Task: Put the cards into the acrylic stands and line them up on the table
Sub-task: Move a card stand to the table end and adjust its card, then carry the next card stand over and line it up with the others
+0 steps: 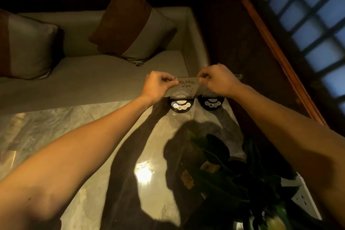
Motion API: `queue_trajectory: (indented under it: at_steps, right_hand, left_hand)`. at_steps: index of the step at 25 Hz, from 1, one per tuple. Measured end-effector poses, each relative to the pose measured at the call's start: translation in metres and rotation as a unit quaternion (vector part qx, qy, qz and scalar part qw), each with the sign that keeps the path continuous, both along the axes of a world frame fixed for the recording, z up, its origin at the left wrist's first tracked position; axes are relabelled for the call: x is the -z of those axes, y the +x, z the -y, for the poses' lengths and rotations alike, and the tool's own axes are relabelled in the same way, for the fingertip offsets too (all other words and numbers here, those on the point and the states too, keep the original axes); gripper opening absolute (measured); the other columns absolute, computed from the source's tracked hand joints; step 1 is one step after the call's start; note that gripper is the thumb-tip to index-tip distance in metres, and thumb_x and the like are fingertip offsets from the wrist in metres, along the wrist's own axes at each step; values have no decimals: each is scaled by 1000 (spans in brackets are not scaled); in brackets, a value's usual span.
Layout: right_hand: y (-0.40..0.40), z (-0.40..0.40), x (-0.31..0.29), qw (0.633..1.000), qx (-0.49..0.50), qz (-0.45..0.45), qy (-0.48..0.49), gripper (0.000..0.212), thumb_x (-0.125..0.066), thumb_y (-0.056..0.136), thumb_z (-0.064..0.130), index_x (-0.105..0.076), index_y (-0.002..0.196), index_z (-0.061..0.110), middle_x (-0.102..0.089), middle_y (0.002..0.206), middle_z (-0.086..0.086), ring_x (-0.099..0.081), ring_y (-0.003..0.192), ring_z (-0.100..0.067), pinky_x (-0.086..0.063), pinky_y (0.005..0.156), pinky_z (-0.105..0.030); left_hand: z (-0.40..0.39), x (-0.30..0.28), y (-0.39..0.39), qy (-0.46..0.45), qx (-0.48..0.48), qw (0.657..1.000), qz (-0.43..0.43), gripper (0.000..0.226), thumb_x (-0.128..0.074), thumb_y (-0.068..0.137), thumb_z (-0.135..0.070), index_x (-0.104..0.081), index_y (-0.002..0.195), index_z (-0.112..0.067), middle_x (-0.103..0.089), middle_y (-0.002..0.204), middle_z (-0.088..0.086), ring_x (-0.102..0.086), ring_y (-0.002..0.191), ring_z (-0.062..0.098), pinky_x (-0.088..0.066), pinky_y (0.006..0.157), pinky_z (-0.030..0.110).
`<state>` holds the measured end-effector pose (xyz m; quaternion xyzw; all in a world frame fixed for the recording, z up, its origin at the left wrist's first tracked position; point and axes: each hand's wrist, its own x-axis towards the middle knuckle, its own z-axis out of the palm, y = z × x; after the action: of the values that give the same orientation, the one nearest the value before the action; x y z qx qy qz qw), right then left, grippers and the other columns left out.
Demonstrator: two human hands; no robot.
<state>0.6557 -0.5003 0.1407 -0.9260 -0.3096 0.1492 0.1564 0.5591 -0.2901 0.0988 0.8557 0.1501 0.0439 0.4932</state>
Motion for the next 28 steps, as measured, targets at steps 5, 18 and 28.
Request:
queue_trajectory:
  at_steps: [5, 18, 28]
  right_hand:
    - [15, 7, 14, 1000, 0, 20, -6, 18, -61, 98, 24, -69, 114, 23, -73, 104, 4, -64, 104, -15, -21, 121, -57]
    - [20, 18, 16, 1000, 26, 6, 3, 23, -62, 98, 23, -69, 119, 20, -74, 109, 1, -65, 107, -18, -31, 117, -57]
    - [12, 15, 9, 999, 46, -15, 9, 27, -59, 100, 19, -67, 126, 14, -70, 120, -6, -66, 96, -17, -50, 82, -27]
  left_hand:
    - [6, 10, 14, -5, 11, 1000, -4, 16, -82, 82, -22, -81, 94, -12, -73, 81, -3, -61, 71, 1, -45, 62, 9]
    - [14, 18, 30, -20, 33, 999, -10, 12, -82, 82, -22, -80, 92, -15, -69, 75, -13, -60, 69, -3, -42, 60, 6]
    - [13, 24, 30, -56, 24, 998, -18, 10, -82, 81, -18, -77, 88, -13, -69, 76, -5, -57, 65, 0, -44, 60, 9]
